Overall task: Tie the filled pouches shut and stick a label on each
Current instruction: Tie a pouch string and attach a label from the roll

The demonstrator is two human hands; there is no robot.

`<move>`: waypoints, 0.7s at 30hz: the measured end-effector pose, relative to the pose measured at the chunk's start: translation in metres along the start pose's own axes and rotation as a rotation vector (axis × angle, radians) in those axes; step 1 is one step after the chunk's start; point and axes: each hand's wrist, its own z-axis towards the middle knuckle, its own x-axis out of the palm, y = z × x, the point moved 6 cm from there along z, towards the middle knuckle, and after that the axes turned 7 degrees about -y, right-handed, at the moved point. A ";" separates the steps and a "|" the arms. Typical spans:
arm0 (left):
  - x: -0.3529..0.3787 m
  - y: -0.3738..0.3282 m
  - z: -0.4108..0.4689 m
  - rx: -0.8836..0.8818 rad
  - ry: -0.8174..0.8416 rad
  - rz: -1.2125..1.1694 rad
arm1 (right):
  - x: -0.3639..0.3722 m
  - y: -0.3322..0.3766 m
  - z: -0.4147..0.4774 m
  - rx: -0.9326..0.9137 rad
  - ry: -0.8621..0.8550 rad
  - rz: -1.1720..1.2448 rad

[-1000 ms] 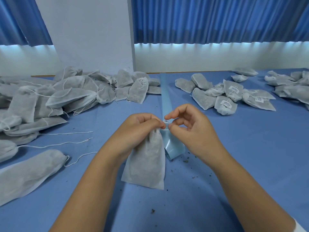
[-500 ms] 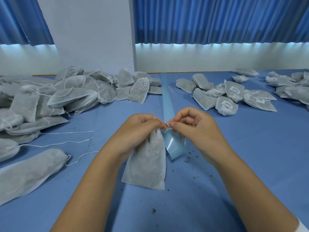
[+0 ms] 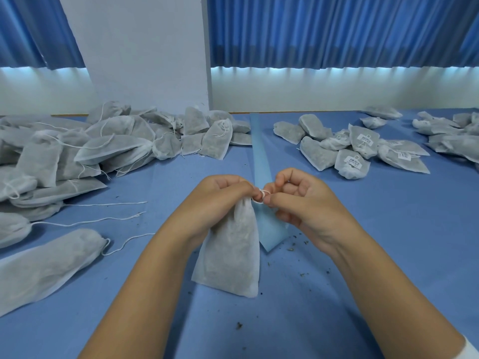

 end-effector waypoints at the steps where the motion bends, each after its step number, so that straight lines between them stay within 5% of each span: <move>1: 0.000 0.000 0.000 -0.001 0.003 -0.023 | 0.000 0.000 0.000 0.004 0.001 0.013; 9: 0.002 -0.005 -0.003 0.001 0.018 -0.144 | 0.000 0.002 -0.001 -0.047 -0.001 0.026; 21: -0.004 -0.003 0.001 0.040 -0.086 -0.163 | -0.003 0.017 -0.011 -0.401 -0.219 -0.349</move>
